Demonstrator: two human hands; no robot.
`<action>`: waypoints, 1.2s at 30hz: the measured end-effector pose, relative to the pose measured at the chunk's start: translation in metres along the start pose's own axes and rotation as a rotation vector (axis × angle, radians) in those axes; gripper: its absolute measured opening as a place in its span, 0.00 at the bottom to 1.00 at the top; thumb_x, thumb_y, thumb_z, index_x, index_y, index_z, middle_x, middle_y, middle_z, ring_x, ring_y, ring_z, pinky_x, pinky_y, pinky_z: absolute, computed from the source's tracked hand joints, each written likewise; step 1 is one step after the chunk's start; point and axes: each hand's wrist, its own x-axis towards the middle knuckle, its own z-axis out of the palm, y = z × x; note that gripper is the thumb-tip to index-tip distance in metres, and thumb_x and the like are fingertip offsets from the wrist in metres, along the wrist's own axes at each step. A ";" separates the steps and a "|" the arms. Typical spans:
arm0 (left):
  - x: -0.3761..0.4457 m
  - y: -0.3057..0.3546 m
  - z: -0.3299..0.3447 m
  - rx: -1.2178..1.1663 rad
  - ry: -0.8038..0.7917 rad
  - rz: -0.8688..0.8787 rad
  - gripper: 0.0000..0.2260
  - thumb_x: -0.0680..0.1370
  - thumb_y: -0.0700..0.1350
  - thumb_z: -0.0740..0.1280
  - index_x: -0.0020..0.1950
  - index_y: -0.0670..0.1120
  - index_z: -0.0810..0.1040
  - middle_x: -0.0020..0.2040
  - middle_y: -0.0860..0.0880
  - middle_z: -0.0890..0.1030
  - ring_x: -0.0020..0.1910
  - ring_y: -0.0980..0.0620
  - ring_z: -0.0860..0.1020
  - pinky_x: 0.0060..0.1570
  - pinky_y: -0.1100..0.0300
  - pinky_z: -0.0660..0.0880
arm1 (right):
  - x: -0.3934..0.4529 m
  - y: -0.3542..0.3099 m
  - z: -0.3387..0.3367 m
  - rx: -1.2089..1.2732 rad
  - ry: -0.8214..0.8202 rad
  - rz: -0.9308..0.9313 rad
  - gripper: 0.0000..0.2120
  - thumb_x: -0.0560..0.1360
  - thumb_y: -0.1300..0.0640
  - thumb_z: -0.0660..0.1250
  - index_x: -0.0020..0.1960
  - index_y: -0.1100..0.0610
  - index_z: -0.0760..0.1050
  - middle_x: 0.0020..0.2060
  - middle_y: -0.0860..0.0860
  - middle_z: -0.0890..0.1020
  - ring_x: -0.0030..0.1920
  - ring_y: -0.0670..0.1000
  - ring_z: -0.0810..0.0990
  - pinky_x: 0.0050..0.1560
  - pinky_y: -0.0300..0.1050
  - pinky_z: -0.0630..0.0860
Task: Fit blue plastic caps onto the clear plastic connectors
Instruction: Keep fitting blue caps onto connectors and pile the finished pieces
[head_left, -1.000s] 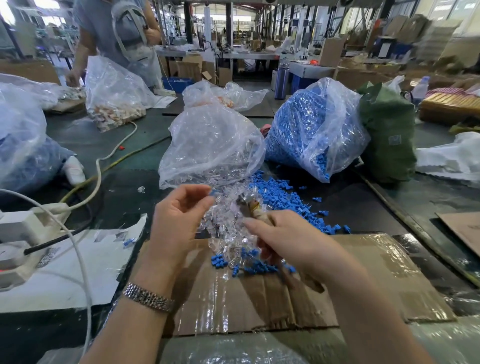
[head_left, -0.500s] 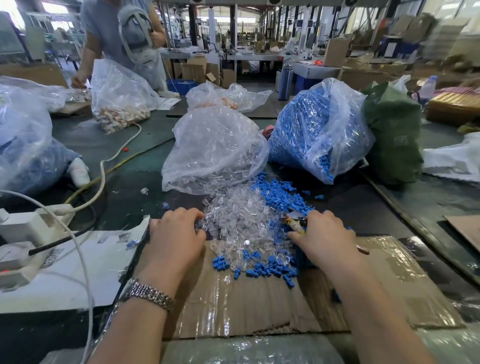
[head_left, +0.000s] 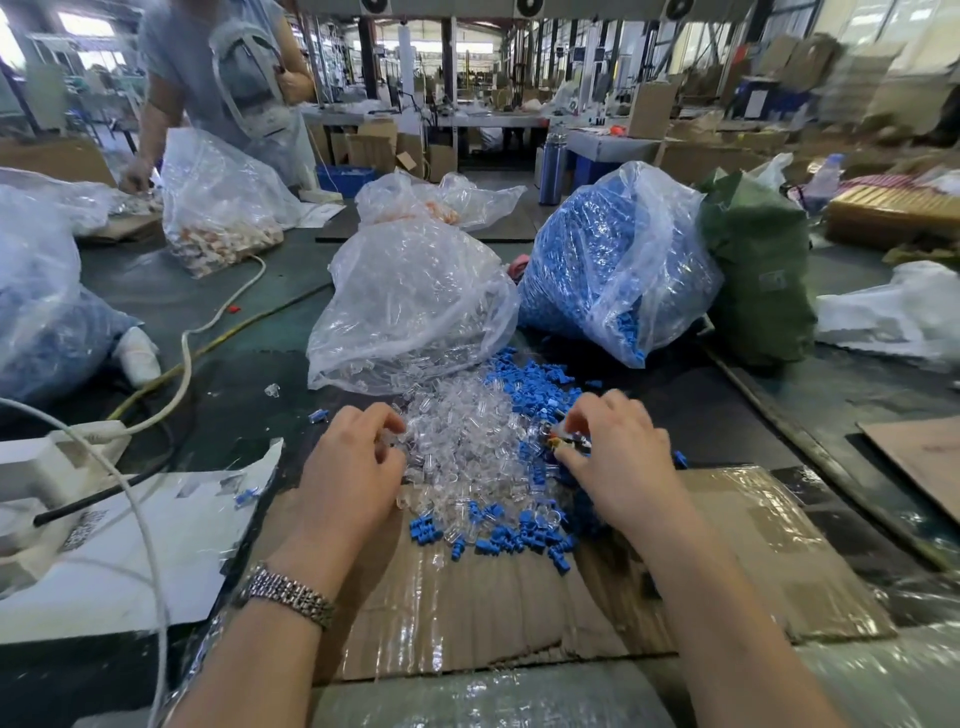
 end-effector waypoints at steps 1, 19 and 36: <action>0.001 0.001 0.001 -0.050 -0.002 -0.013 0.06 0.79 0.39 0.68 0.48 0.51 0.79 0.47 0.53 0.74 0.43 0.58 0.75 0.40 0.69 0.68 | -0.001 0.001 -0.003 0.042 -0.046 -0.052 0.07 0.77 0.49 0.72 0.48 0.47 0.74 0.48 0.43 0.76 0.56 0.51 0.74 0.60 0.56 0.71; -0.001 0.013 0.005 -0.995 -0.313 -0.247 0.11 0.72 0.36 0.75 0.52 0.37 0.80 0.46 0.44 0.87 0.49 0.45 0.86 0.49 0.58 0.83 | -0.012 -0.011 0.005 -0.280 -0.189 -0.249 0.07 0.79 0.48 0.68 0.52 0.50 0.81 0.48 0.49 0.74 0.58 0.54 0.72 0.58 0.52 0.72; -0.002 0.017 0.000 -1.481 -0.571 -0.415 0.13 0.70 0.31 0.75 0.54 0.37 0.85 0.54 0.35 0.84 0.56 0.38 0.84 0.48 0.59 0.82 | -0.010 -0.010 -0.003 0.855 -0.111 -0.147 0.07 0.73 0.61 0.77 0.48 0.51 0.83 0.38 0.49 0.86 0.39 0.46 0.85 0.42 0.35 0.78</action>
